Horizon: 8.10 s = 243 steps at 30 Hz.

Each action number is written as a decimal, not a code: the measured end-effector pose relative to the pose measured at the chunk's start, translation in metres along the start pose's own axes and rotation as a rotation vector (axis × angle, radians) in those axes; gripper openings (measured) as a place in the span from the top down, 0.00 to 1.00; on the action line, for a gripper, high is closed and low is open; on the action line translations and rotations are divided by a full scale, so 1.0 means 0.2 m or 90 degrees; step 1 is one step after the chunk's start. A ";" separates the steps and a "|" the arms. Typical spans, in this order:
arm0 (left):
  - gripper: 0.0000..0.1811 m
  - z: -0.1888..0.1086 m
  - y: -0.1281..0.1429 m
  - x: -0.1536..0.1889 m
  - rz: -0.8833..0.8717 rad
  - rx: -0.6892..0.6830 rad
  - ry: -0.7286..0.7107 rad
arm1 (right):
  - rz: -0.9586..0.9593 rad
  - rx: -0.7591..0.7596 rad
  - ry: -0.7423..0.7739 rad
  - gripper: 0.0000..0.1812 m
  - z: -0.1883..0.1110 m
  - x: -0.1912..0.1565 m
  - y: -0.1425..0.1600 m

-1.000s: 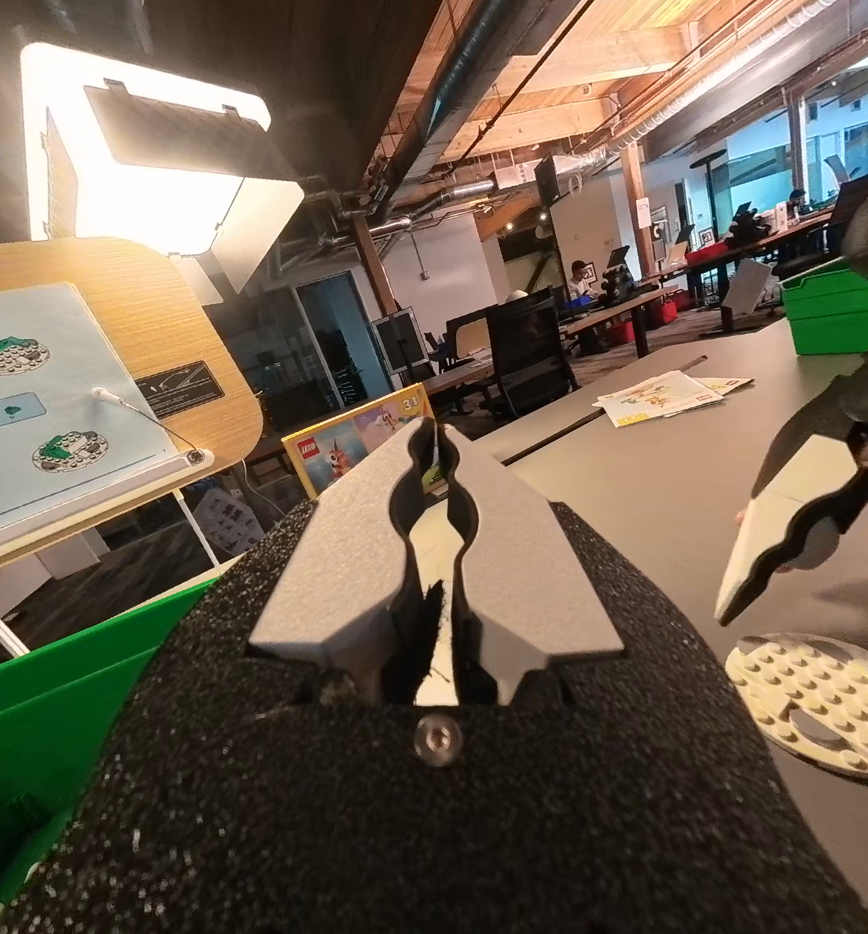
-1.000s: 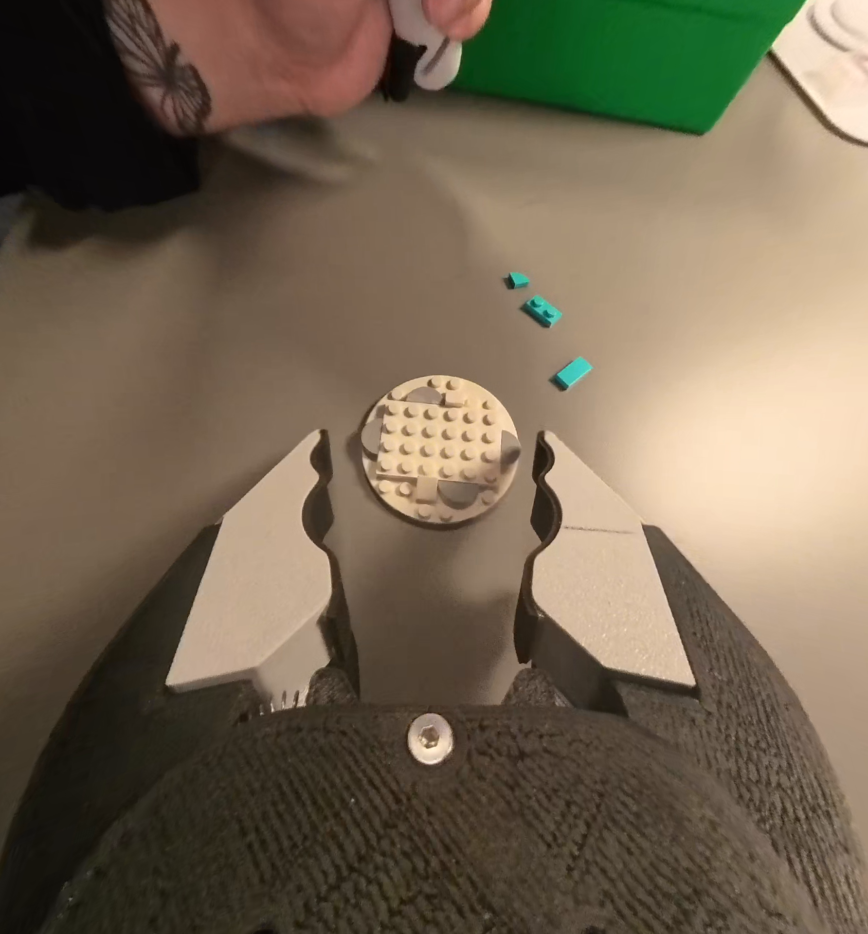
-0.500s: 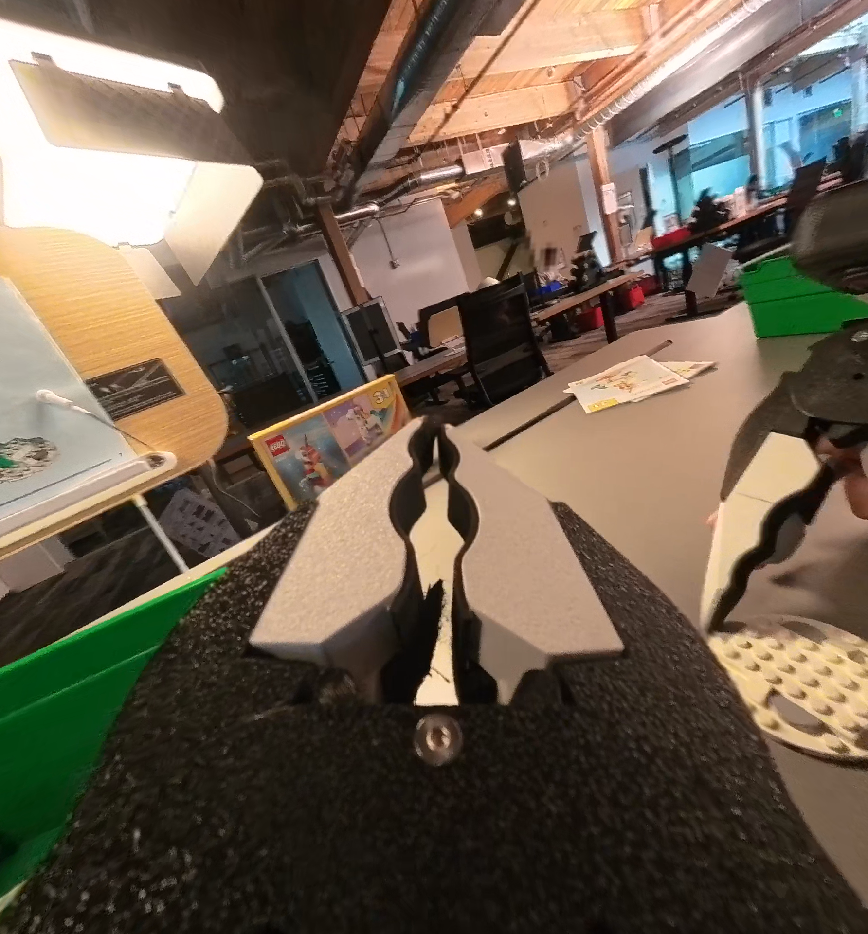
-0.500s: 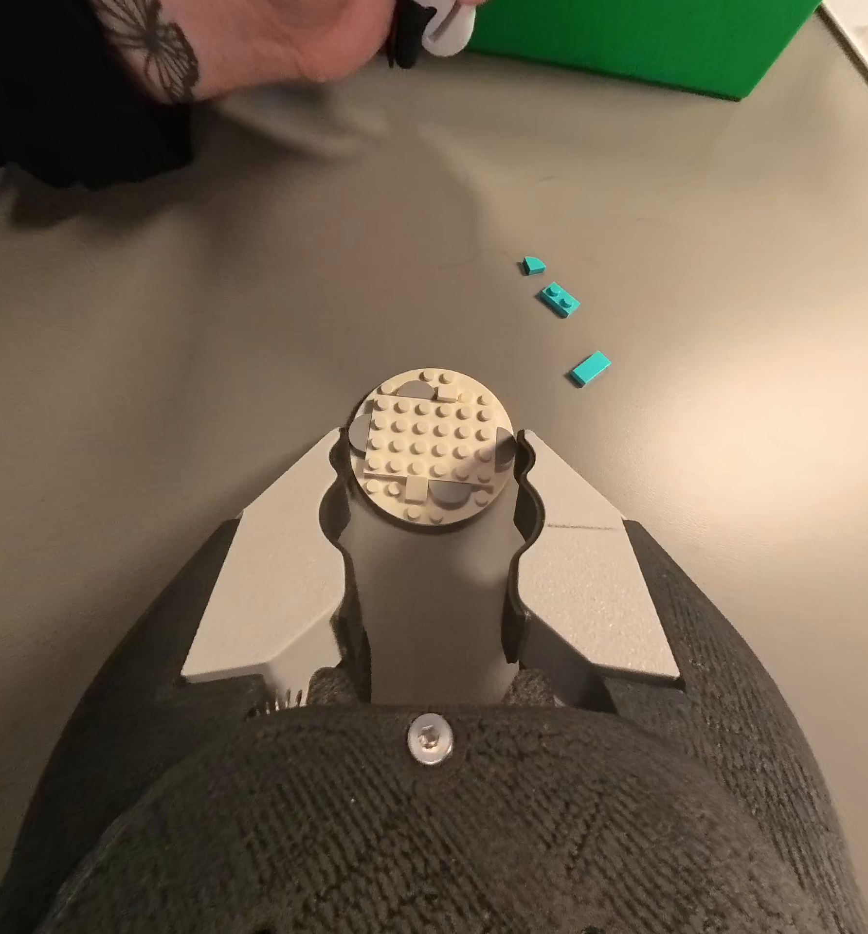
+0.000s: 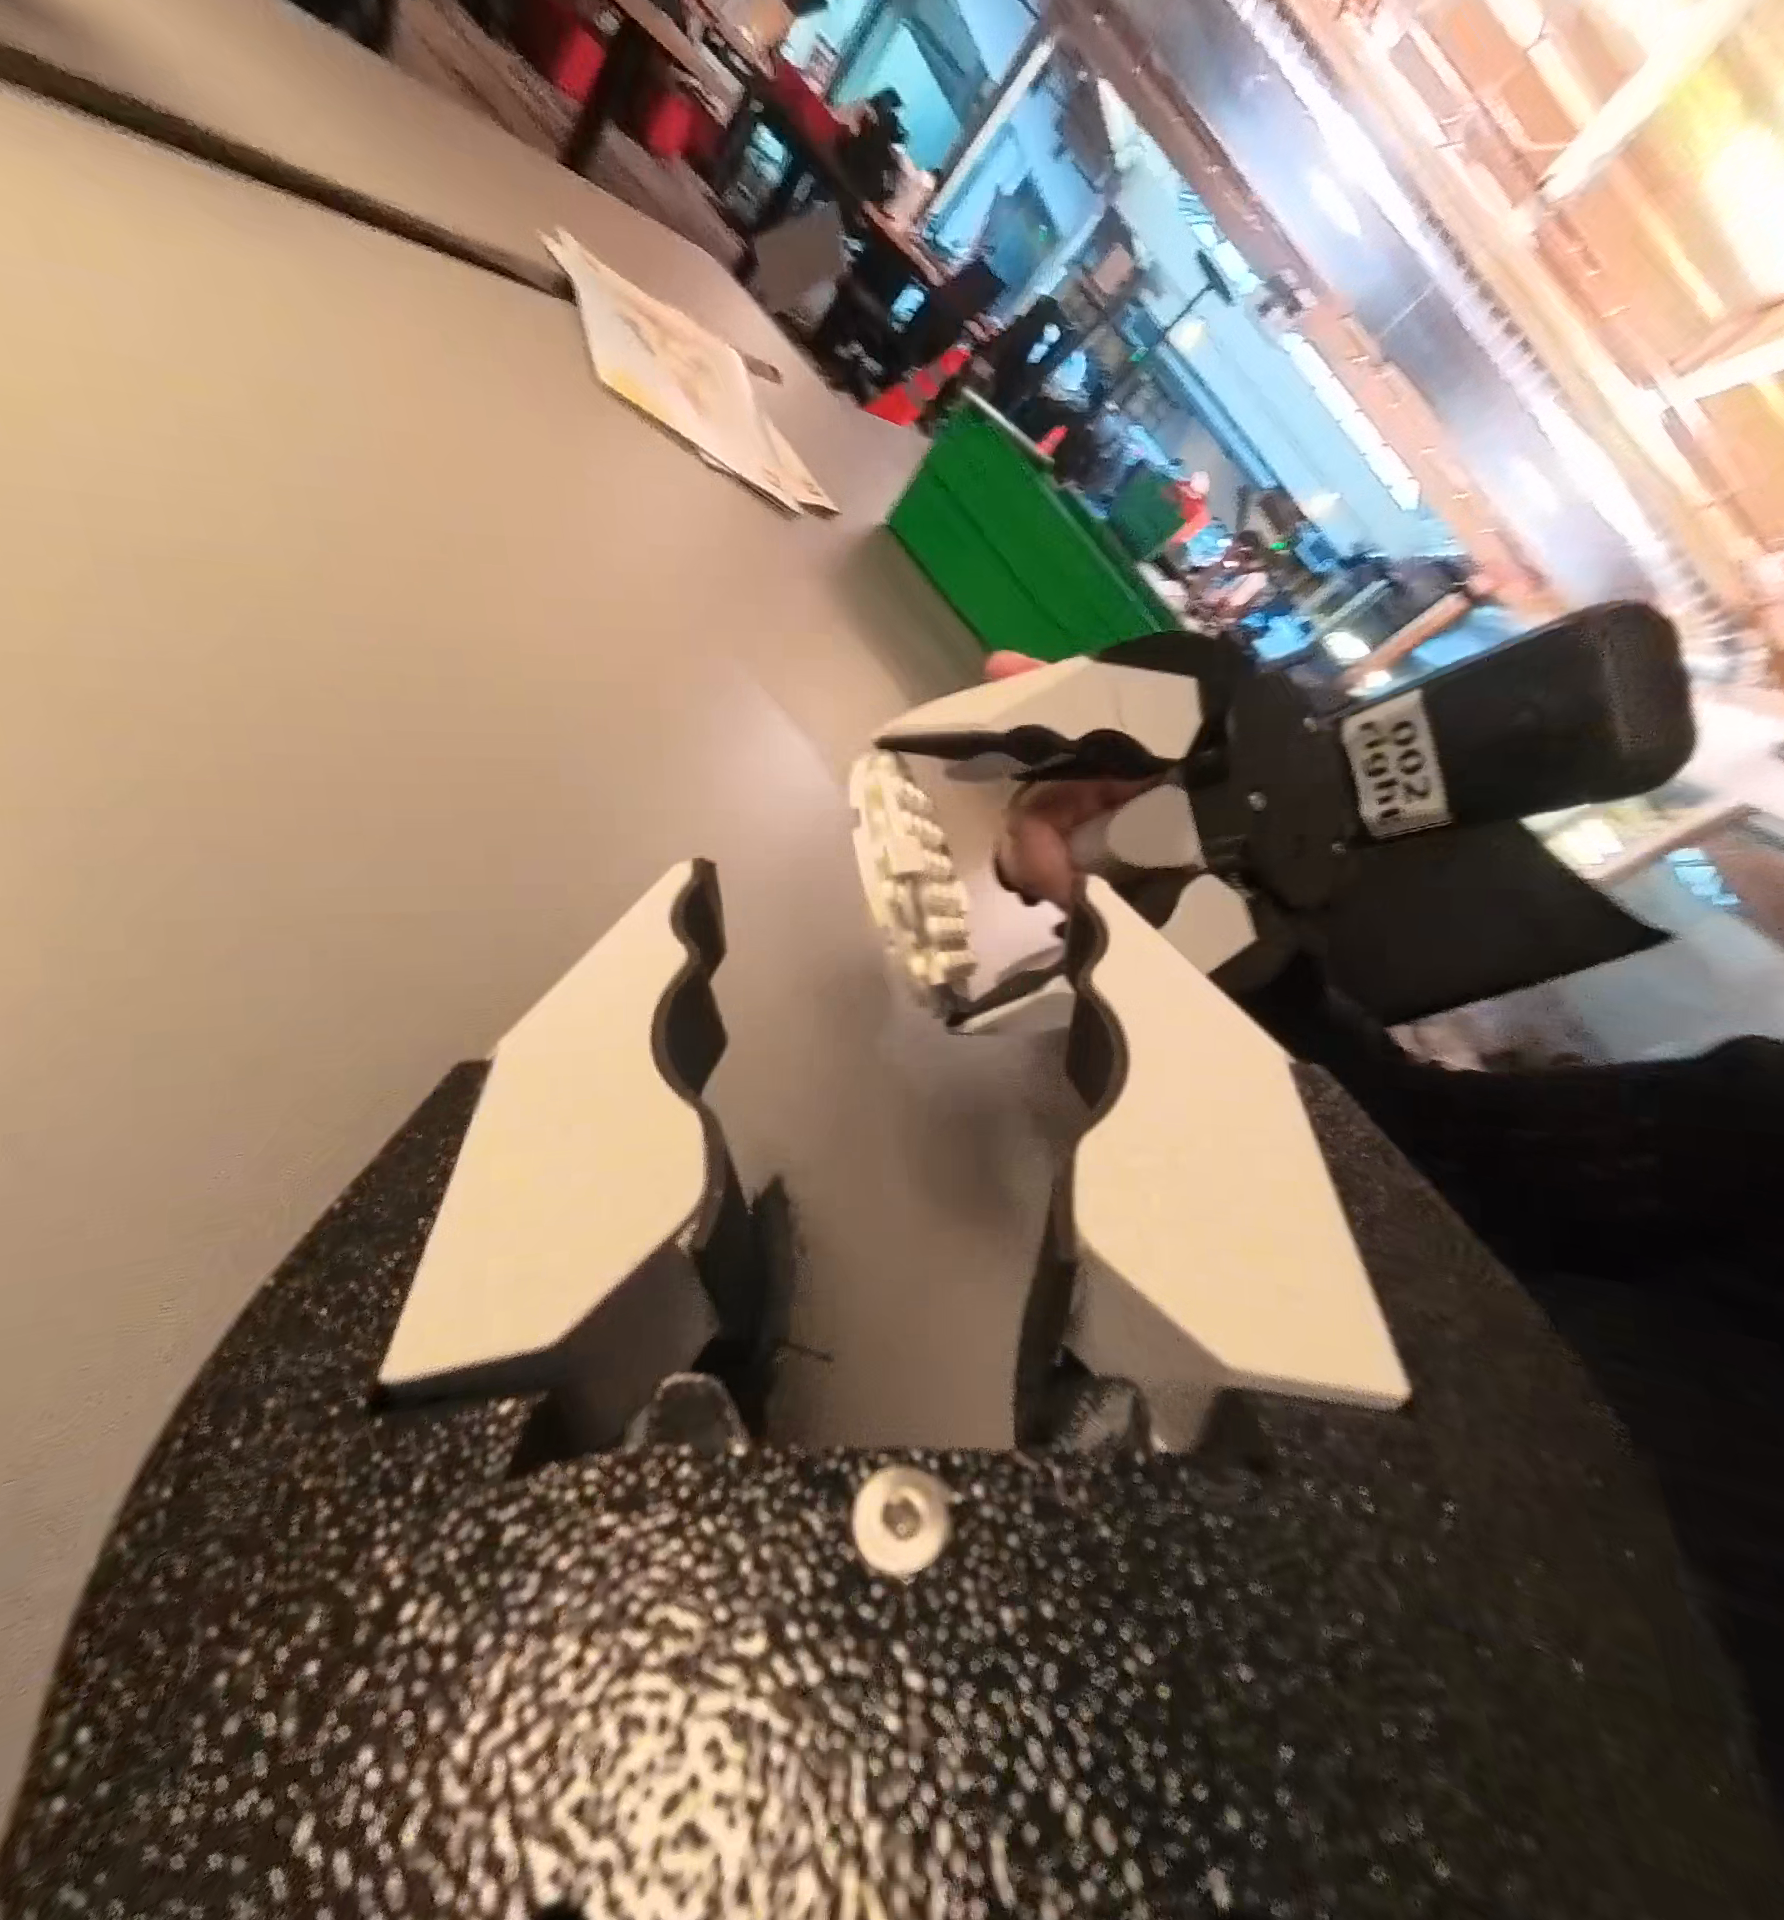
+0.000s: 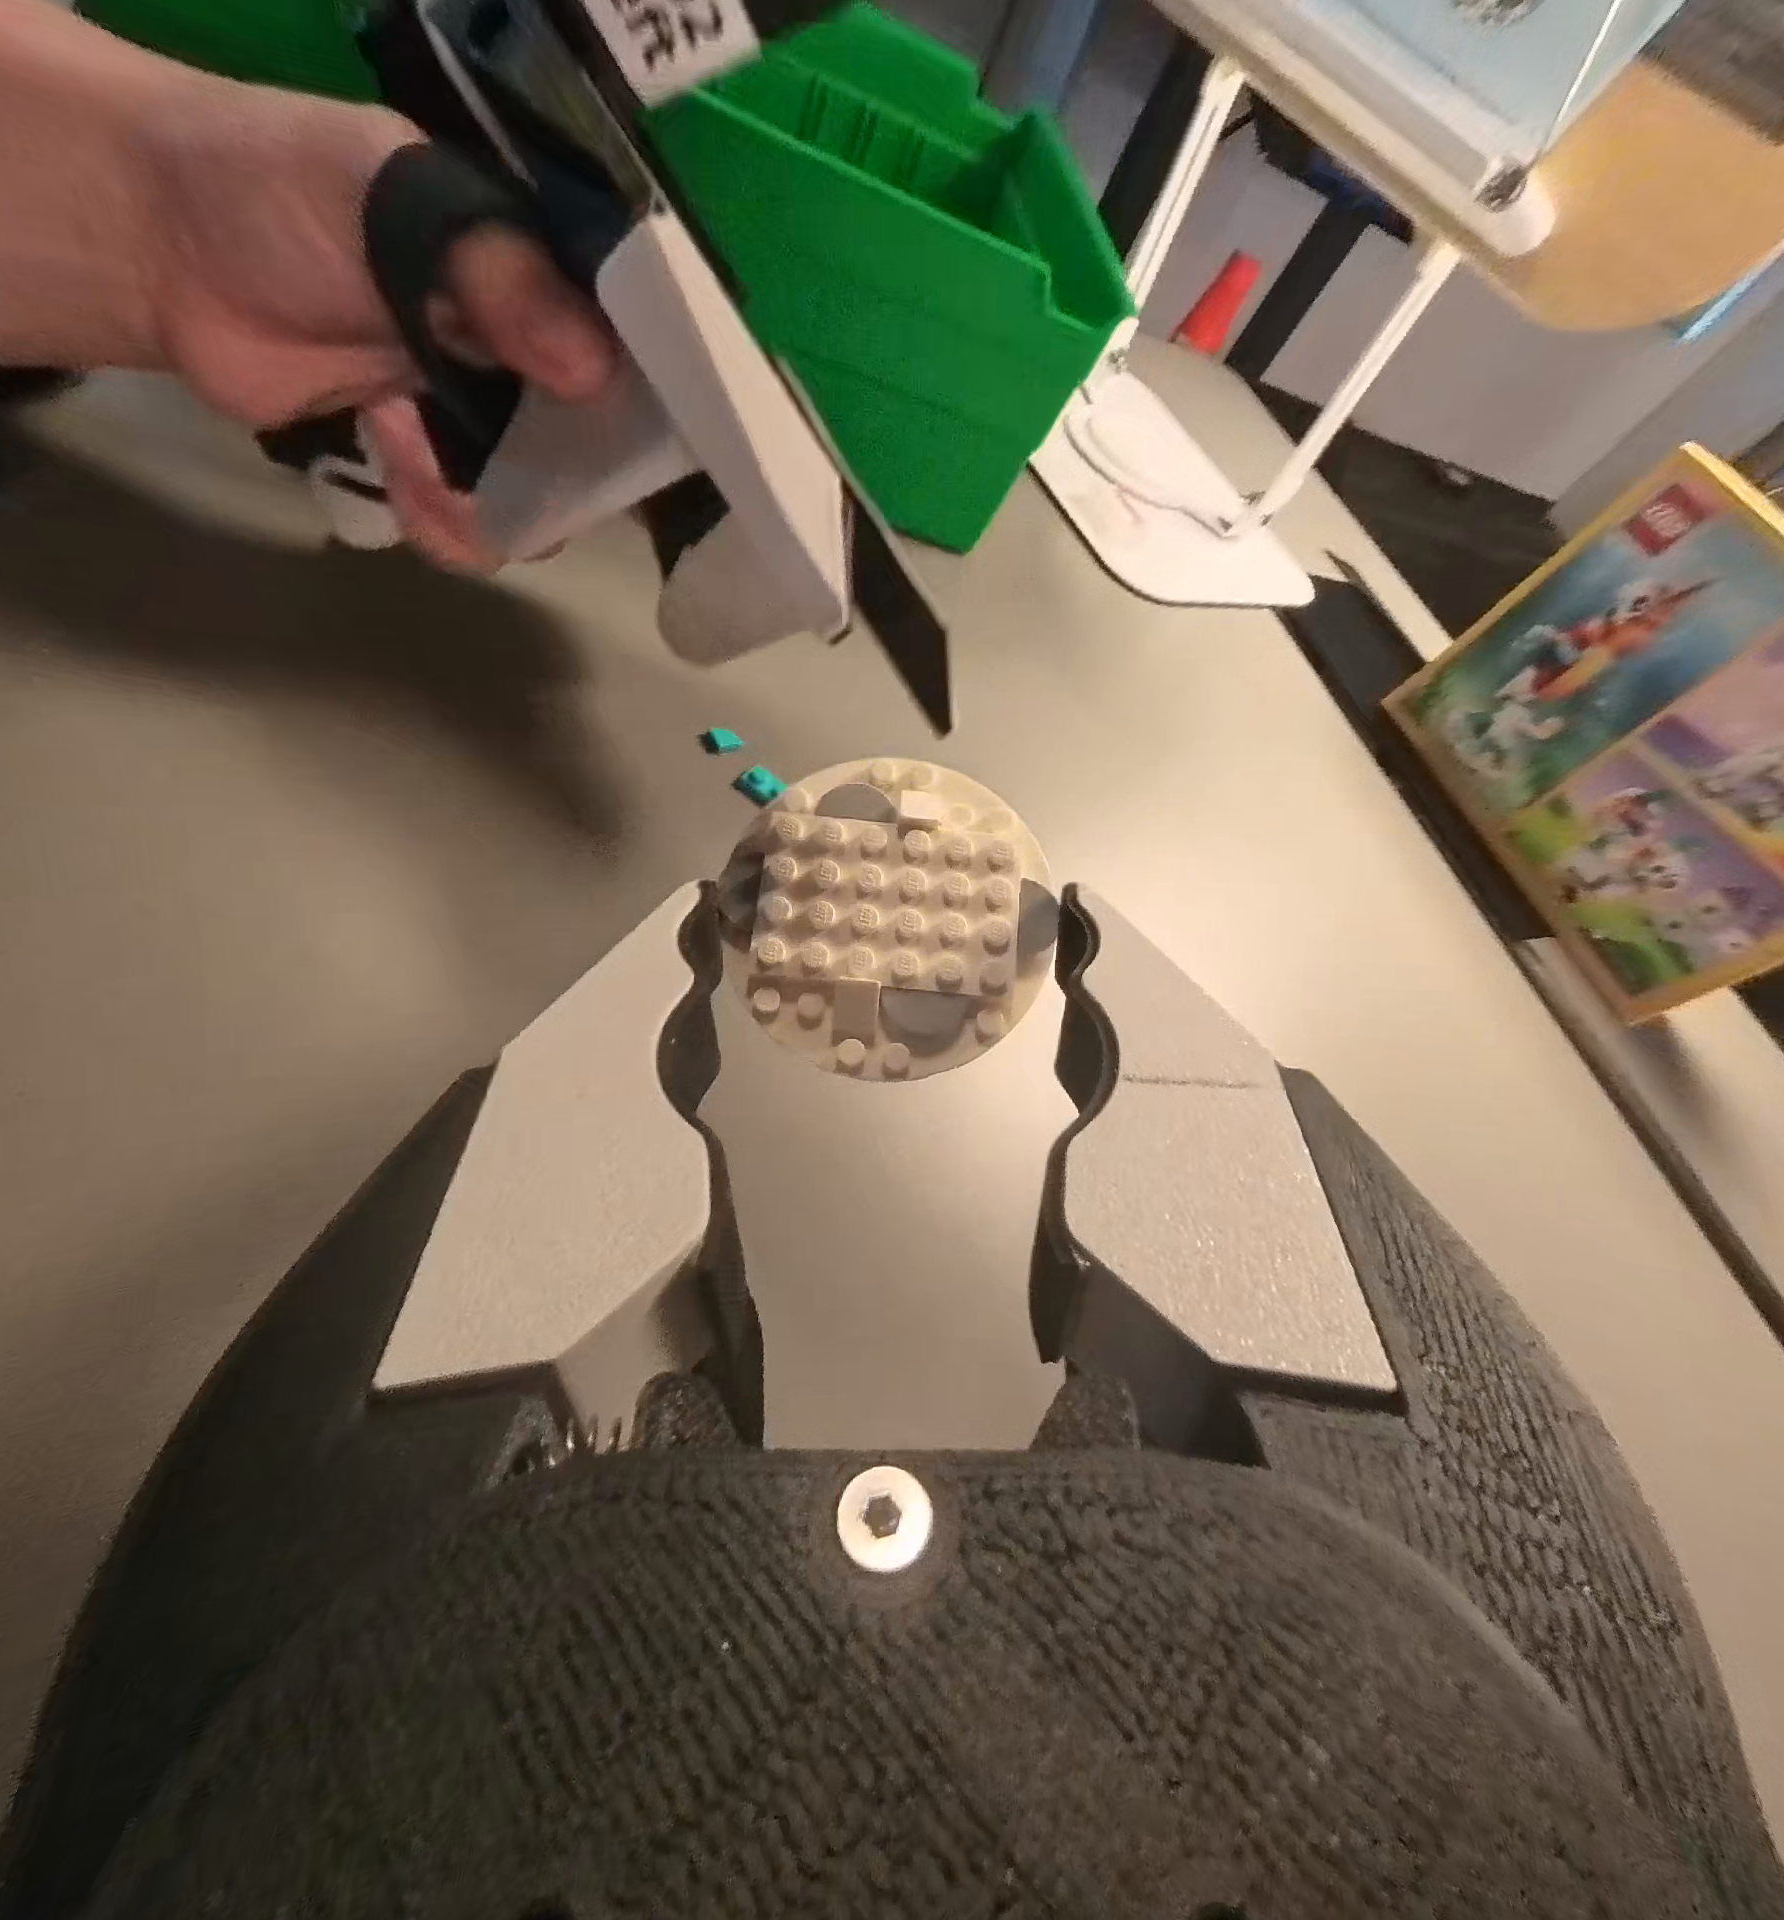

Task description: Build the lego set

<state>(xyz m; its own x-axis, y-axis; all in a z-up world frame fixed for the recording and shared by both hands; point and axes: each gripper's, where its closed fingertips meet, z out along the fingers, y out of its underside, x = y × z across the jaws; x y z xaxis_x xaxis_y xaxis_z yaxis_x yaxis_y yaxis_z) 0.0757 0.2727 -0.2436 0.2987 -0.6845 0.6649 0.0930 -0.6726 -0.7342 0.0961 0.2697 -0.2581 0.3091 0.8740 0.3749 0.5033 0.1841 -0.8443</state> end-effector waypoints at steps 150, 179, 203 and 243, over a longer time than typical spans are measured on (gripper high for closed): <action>0.97 -0.07 0.27 0.08 1.254 -0.074 -0.266 | -0.209 0.240 0.268 0.88 0.27 0.43 -0.18; 0.97 -0.06 0.31 0.06 1.296 -0.111 -0.258 | -0.126 -0.033 -0.632 0.92 0.43 -0.19 0.08; 0.97 -0.12 0.20 0.06 1.321 -0.060 -0.311 | -0.191 -0.009 -0.535 0.97 0.38 -0.07 -0.07; 0.97 -0.17 0.10 0.22 1.428 0.063 -0.371 | -0.184 -0.060 -0.610 0.97 -0.04 -0.13 -0.27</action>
<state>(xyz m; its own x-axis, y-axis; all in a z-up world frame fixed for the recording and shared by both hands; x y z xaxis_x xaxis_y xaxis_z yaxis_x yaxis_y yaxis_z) 0.0587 0.2187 -0.2248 0.1019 0.0713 -0.9922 -0.6285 0.7778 -0.0087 0.0674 0.2334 -0.2198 -0.5942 0.8021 0.0595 0.5312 0.4469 -0.7198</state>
